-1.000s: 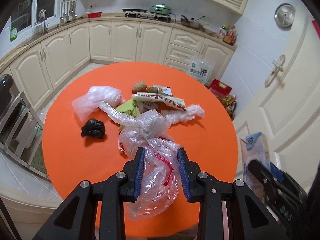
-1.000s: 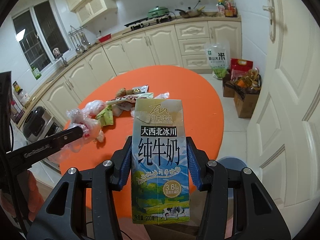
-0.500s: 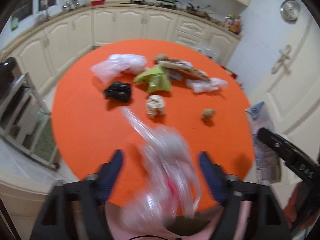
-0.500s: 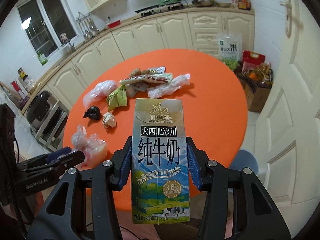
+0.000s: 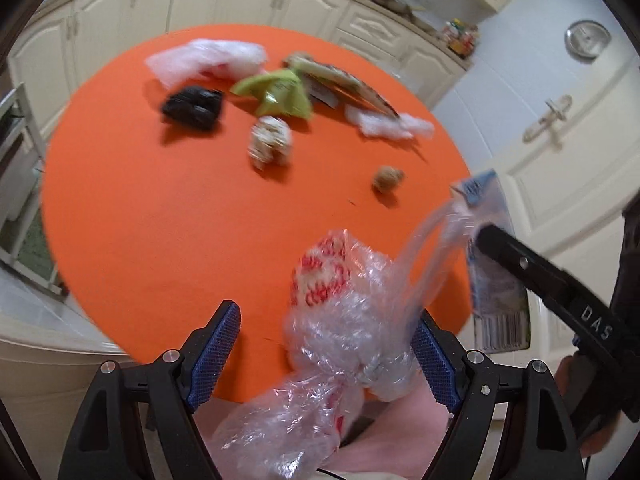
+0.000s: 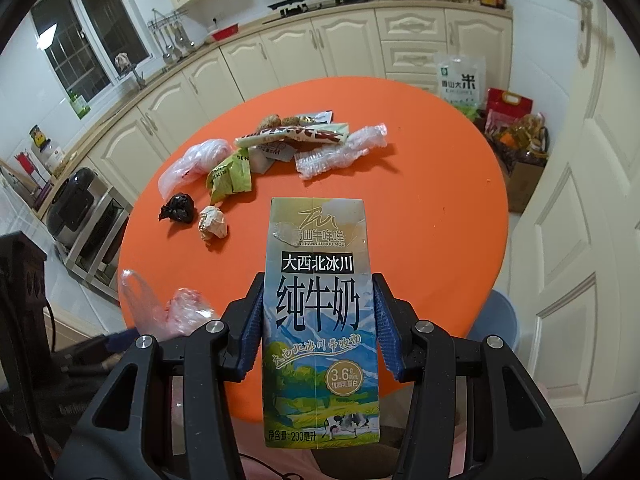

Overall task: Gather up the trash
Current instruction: 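Lift the plastic bag with the left gripper and carry it toward the bin, then drop the plastic bag and milk carton into the blue bin, opening both grippers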

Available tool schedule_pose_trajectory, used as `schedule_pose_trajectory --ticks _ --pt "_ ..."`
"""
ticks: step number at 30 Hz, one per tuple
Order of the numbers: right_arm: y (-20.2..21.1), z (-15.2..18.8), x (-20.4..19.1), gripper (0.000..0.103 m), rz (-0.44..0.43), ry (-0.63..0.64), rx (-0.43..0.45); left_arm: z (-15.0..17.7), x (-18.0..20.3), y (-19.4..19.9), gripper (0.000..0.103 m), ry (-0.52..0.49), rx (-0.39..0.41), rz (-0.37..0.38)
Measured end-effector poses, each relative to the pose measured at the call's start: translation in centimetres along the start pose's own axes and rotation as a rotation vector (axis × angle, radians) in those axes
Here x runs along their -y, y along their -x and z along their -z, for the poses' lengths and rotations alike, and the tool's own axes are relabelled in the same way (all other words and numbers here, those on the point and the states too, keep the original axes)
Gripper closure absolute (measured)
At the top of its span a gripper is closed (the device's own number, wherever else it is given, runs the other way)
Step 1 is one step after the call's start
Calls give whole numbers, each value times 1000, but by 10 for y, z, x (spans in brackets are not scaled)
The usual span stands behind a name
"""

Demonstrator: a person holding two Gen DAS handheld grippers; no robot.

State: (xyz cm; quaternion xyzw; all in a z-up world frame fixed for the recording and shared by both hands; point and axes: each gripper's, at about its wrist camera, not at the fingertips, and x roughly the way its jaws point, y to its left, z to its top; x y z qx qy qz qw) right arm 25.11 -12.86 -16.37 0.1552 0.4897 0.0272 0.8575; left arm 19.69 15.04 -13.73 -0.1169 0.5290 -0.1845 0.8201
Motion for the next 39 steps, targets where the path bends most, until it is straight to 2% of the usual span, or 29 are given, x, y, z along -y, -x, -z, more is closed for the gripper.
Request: schedule_pose_trajectory --ticks 1,2,3,4,6,15,20,22,29,39 --pt "0 0 0 56 -1 -1 -1 0 2 -7 29 1 -10 10" --pt "0 0 1 56 -2 -3 -1 0 3 -13 42 5 -24 28" --pt "0 0 1 56 -1 -2 0 -1 4 -20 50 9 -49 67" --pt "0 0 1 56 2 -1 -1 -2 4 -23 51 4 -53 69" --pt "0 1 2 56 7 0 -3 -3 10 -22 56 -32 -33 26" --pt "12 2 8 56 7 -8 23 -16 26 -17 57 -72 43 -102" --pt "30 4 19 56 20 -21 60 -19 44 -7 57 -73 113 -121" --pt "37 4 27 56 28 -34 73 -15 57 1 57 -84 123 -116" --pt "67 15 75 56 89 -124 121 -15 115 -8 57 -183 130 -72" --pt "104 37 168 56 261 -307 139 -25 221 -92 57 -399 5 53"
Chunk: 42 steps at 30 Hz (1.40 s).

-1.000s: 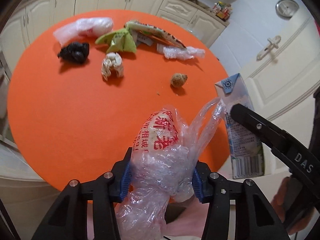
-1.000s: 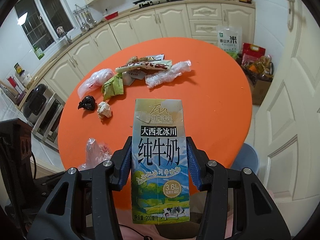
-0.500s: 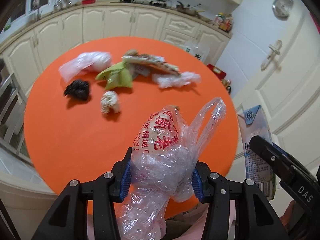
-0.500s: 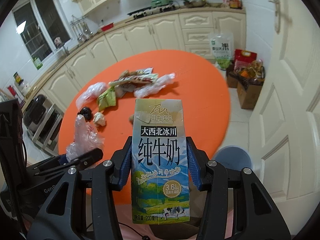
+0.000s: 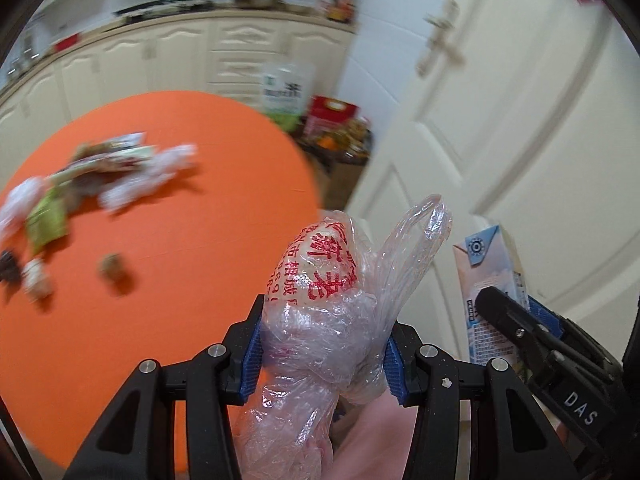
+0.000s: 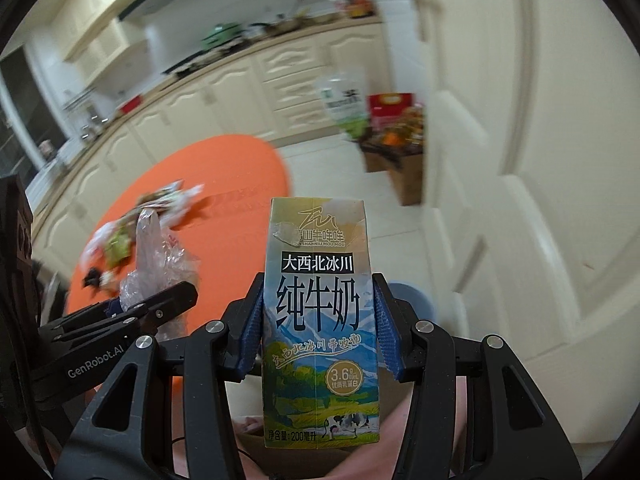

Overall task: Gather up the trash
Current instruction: 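Drop the plastic bag and milk carton into the blue bin, opening both grippers, then bring both open grippers back over the orange table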

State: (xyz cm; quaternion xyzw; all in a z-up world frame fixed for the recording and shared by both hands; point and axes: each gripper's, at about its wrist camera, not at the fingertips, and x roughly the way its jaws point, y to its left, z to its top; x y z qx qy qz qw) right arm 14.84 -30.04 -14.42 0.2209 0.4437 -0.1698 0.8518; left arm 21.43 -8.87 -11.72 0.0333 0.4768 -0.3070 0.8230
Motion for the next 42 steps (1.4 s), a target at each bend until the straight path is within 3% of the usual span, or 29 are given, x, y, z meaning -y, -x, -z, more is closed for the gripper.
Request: schedule_pose_trajectory --ticks 10,19,26,33,36,42 --pt "-24 -14 67 56 136 -96 -64 -52 44 -120 56 -100 -187 77" --pt "-49 -27 96 56 151 -122 -104 -101 62 -195 44 -111 -252 11" --pt "-67 -36 103 56 127 -149 -123 -123 69 -200 41 -122 -215 -14" --pt "-81 -46 94 53 59 -158 -138 -104 67 -165 37 -101 -150 -73" --pt "-79 -48 88 44 77 -145 -122 -98 65 -160 37 -88 -143 -74" --pt "-76 -47 83 44 83 -146 -124 -89 60 -152 37 -79 -157 -72"
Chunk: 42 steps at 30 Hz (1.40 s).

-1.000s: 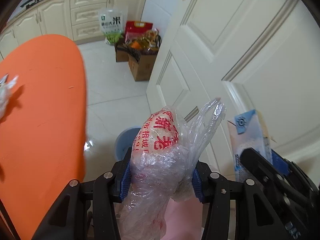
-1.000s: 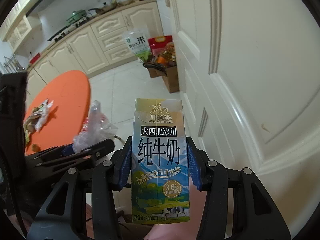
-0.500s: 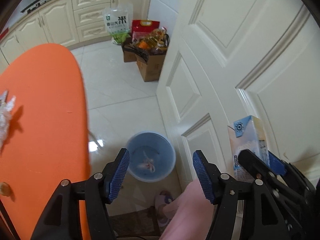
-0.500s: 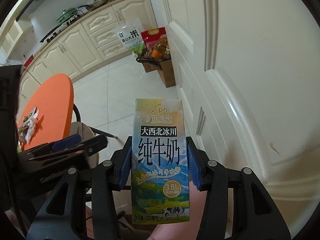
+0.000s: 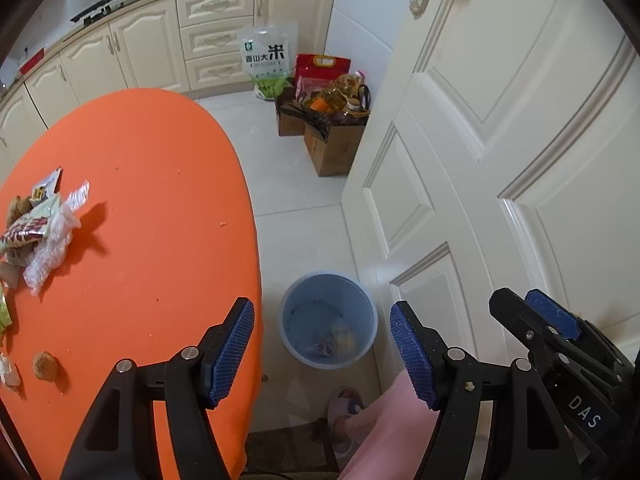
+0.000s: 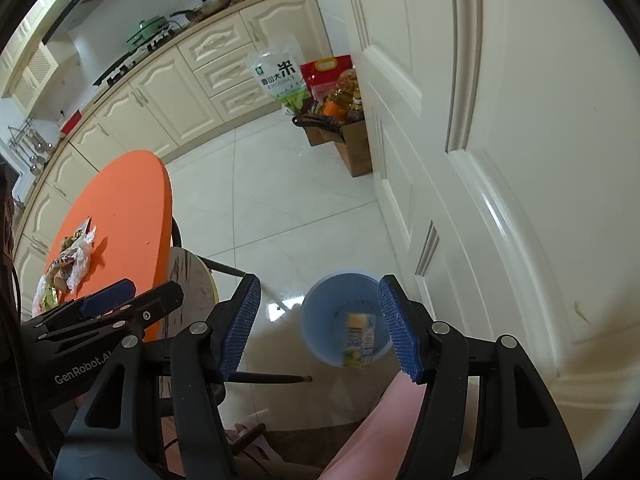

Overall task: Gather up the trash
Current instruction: 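Bring both open grippers back over the orange table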

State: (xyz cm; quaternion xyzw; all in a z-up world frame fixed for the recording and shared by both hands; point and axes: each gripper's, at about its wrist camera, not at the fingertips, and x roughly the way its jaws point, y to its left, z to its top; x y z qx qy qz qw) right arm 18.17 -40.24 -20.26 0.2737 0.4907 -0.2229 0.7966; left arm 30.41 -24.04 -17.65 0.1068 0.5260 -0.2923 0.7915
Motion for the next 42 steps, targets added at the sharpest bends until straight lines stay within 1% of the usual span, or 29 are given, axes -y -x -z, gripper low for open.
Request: schedule_pose_trajectory --ticks 4,11,13,20,22,23,25,27,31,33,37,42 --pt "5 3 -5 44 2 3 1 6 -6 15 37 2 6 3" --pt "26 10 -22 44 -1 33 37 27 -14 47 37 -11 30 5" --pt "32 13 -29 44 -5 49 51 37 -20 62 37 -9 42 6" --pt "60 30 -68 42 -50 133 103 78 -44 110 36 32 117 -39" --pt "69 38 -83 35 -65 164 125 92 -51 123 35 49 139 -55" --pt "73 42 -89 28 -71 179 137 100 -59 132 34 64 155 -71" --pt "82 52 -105 24 -80 217 163 113 -67 143 31 93 175 -92" --pt "89 59 -119 15 -98 248 175 129 -76 156 30 127 195 -105" --pt "99 74 -151 14 -135 301 183 156 -100 183 29 181 231 -128" --pt "101 79 -165 6 -153 325 183 171 -111 196 27 206 249 -151" --pt "104 91 -196 5 -177 380 194 198 -136 224 25 260 278 -191" --pt "93 105 -232 3 -193 426 161 222 -166 241 25 322 284 -228"
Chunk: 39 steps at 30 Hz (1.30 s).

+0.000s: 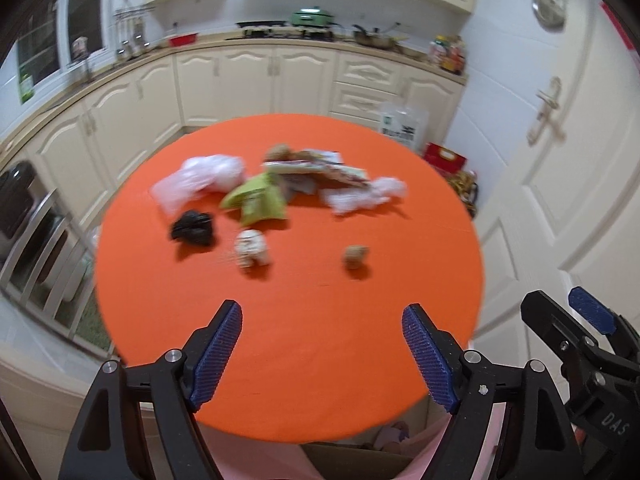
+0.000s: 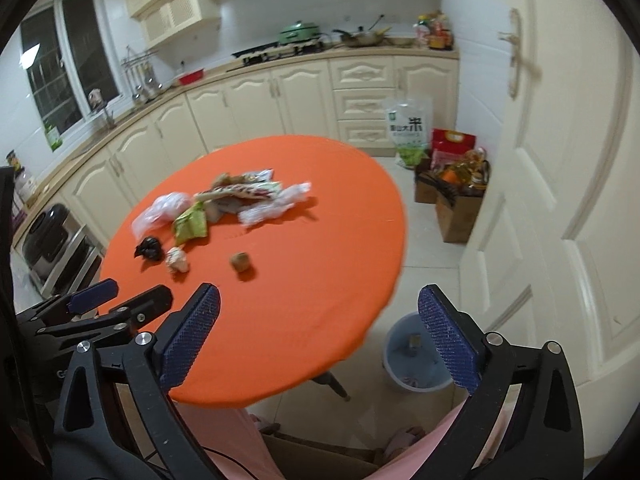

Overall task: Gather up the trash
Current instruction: 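Bring both open grippers back over the orange table, then grasp the brown food scrap with the right gripper while the left grasps crumpled paper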

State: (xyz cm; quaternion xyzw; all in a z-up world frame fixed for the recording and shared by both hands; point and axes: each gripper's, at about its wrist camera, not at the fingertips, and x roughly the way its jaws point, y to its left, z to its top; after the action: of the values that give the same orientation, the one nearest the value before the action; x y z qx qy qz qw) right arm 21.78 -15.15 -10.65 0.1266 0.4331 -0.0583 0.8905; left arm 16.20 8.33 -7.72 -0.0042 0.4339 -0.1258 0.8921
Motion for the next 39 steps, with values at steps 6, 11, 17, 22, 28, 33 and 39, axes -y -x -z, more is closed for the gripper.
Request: schedule_pose_trajectory --ticks 6,11,17,22,28,33,39 --pt "-27 -2 -33 3 -28 40 -56 -6 -45 1 25 58 -26 -51" --pt "-53 -9 -59 3 -48 72 -98 -16 -73 -10 25 105 -49 -74" --pt "-95 -14 -82 3 -38 120 -180 -32 -111 -42 25 174 -105 -82" --pt "-129 -16 -85 6 -19 114 -230 -43 -133 -68 25 213 -148 -78" --pt "-159 -17 -88 27 8 134 -286 -50 -141 -88 25 228 -170 -56" --pt "-172 -16 -82 57 -18 121 -311 -50 -133 -99 25 236 -185 -11" --pt "-170 -16 -64 80 -36 78 -293 -59 -114 -112 25 254 -183 35"
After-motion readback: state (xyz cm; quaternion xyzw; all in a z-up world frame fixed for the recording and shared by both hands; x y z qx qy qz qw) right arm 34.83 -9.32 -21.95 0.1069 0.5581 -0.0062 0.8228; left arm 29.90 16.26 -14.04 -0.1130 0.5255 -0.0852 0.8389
